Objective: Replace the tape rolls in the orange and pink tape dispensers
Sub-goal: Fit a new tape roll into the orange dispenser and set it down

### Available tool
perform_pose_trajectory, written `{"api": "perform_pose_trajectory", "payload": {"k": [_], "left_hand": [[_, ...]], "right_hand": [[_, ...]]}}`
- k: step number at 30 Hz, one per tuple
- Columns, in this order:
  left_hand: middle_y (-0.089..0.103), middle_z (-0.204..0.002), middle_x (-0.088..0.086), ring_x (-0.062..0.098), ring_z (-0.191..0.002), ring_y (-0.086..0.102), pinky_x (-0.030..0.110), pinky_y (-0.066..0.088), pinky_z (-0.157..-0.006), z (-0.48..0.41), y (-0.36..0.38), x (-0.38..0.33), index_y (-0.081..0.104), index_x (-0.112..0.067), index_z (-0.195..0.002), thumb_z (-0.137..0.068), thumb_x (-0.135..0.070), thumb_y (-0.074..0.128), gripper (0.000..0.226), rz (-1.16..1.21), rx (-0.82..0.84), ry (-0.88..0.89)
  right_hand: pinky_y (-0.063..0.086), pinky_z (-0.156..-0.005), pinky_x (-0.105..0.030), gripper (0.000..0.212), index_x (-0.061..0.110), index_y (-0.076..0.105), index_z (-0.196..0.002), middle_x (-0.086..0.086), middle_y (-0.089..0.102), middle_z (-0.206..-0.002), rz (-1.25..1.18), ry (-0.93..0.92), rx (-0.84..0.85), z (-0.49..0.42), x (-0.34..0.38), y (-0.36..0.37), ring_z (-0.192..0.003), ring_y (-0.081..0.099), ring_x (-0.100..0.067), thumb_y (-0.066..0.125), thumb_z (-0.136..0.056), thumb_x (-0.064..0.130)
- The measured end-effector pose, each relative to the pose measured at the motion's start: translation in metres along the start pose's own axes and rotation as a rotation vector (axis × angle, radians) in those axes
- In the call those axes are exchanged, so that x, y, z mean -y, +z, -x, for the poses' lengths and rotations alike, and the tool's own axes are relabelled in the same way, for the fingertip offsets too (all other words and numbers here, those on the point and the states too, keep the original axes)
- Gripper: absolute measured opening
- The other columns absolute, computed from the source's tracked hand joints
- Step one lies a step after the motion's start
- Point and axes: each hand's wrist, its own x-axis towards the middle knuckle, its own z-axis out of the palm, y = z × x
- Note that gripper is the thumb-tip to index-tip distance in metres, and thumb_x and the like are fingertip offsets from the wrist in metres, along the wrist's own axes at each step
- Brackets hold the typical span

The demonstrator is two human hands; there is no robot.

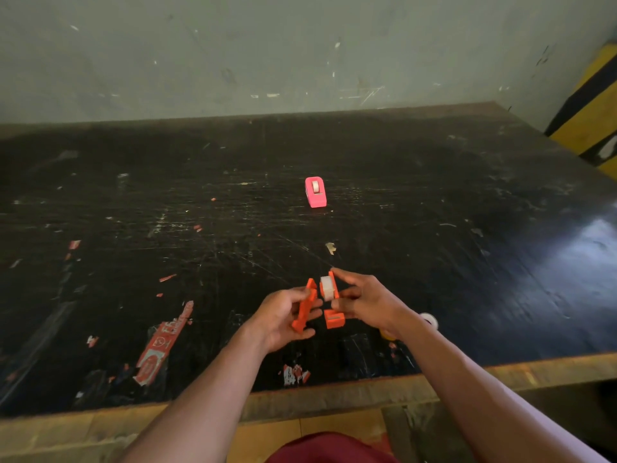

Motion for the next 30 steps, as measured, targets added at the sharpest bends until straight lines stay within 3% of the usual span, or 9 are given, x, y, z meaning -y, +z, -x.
{"api": "perform_pose_trajectory", "payload": {"k": [4, 6, 8, 11, 16, 19, 22, 24, 30], "left_hand": [[0.069, -0.128, 0.014, 0.033, -0.125, 0.061, 0.058, 0.039, -0.099, -0.005, 0.002, 0.0, 0.061, -0.022, -0.136, -0.099, -0.019, 0.059, 0.037, -0.013, 0.022, 0.032], [0.069, -0.127, 0.015, 0.034, -0.125, 0.061, 0.06, 0.04, -0.105, -0.007, 0.003, 0.0, 0.059, -0.026, -0.136, -0.098, -0.016, 0.063, 0.04, 0.015, 0.025, 0.049], [0.071, -0.125, 0.016, 0.035, -0.123, 0.063, 0.063, 0.036, -0.113, -0.006, 0.003, 0.001, 0.058, -0.023, -0.138, -0.096, -0.015, 0.065, 0.044, 0.057, 0.042, 0.056], [0.074, -0.121, 0.02, 0.038, -0.117, 0.068, 0.065, 0.042, -0.109, -0.006, 0.003, 0.003, 0.059, -0.014, -0.139, -0.094, -0.016, 0.068, 0.046, 0.106, 0.057, 0.066], [0.078, -0.109, 0.022, 0.038, -0.11, 0.071, 0.066, 0.043, -0.108, -0.002, 0.005, 0.0, 0.064, -0.008, -0.134, -0.103, -0.015, 0.054, 0.034, 0.126, 0.04, 0.081], [0.076, -0.106, 0.021, 0.031, -0.095, 0.075, 0.053, 0.06, -0.084, 0.001, 0.015, -0.003, 0.059, -0.006, -0.139, -0.104, -0.006, 0.05, 0.036, 0.09, -0.001, 0.124], [0.077, -0.106, 0.019, 0.025, -0.084, 0.079, 0.039, 0.062, -0.06, 0.003, 0.02, -0.006, 0.058, -0.006, -0.14, -0.104, -0.005, 0.049, 0.037, 0.083, -0.026, 0.155], [0.078, -0.108, 0.018, 0.024, -0.087, 0.079, 0.039, 0.063, -0.063, 0.006, 0.02, -0.009, 0.058, -0.007, -0.141, -0.104, -0.007, 0.051, 0.038, 0.068, -0.025, 0.171], [0.075, -0.117, 0.02, 0.032, -0.108, 0.073, 0.054, 0.055, -0.099, 0.014, 0.016, -0.013, 0.054, -0.01, -0.146, -0.104, -0.003, 0.049, 0.043, -0.01, 0.021, 0.137]], "right_hand": [[0.056, -0.076, -0.024, 0.065, 0.024, 0.039, -0.147, -0.004, 0.072, -0.106, 0.104, -0.057, -0.01, 0.002, 0.001, 0.005, -0.095, 0.072, -0.011, 0.061, -0.092, 0.0], [0.058, -0.078, -0.025, 0.065, 0.023, 0.039, -0.147, -0.006, 0.072, -0.108, 0.079, -0.067, -0.014, 0.002, -0.001, 0.005, -0.097, 0.072, -0.013, 0.061, -0.091, -0.001], [0.059, -0.077, -0.024, 0.067, 0.023, 0.038, -0.148, -0.008, 0.072, -0.11, 0.055, -0.069, -0.021, 0.001, -0.003, 0.004, -0.099, 0.072, -0.014, 0.062, -0.091, -0.001], [0.059, -0.086, -0.03, 0.067, 0.022, 0.037, -0.149, -0.009, 0.072, -0.11, 0.026, -0.06, -0.025, 0.0, -0.007, 0.001, -0.101, 0.072, -0.015, 0.061, -0.091, -0.002], [0.058, -0.09, -0.033, 0.068, 0.019, 0.036, -0.151, -0.015, 0.072, -0.109, -0.01, -0.063, -0.031, 0.003, -0.011, 0.0, -0.102, 0.072, -0.02, 0.06, -0.092, -0.003], [0.058, -0.089, -0.033, 0.069, 0.018, 0.036, -0.151, -0.016, 0.072, -0.108, 0.004, -0.093, -0.065, 0.002, -0.007, 0.004, -0.1, 0.072, -0.021, 0.062, -0.091, -0.002], [0.057, -0.093, -0.036, 0.067, 0.019, 0.037, -0.15, -0.011, 0.073, -0.106, -0.002, -0.117, -0.086, 0.001, -0.005, 0.006, -0.098, 0.073, -0.017, 0.063, -0.091, 0.0], [0.058, -0.091, -0.035, 0.063, 0.019, 0.042, -0.146, -0.008, 0.074, -0.104, -0.039, -0.126, -0.1, 0.001, -0.002, 0.004, -0.097, 0.073, -0.014, 0.064, -0.09, 0.0], [0.054, -0.062, -0.013, 0.038, 0.017, 0.063, -0.122, -0.003, 0.074, -0.098, -0.014, -0.108, -0.097, 0.007, 0.008, -0.001, -0.081, 0.074, -0.004, 0.065, -0.089, -0.001]]}}
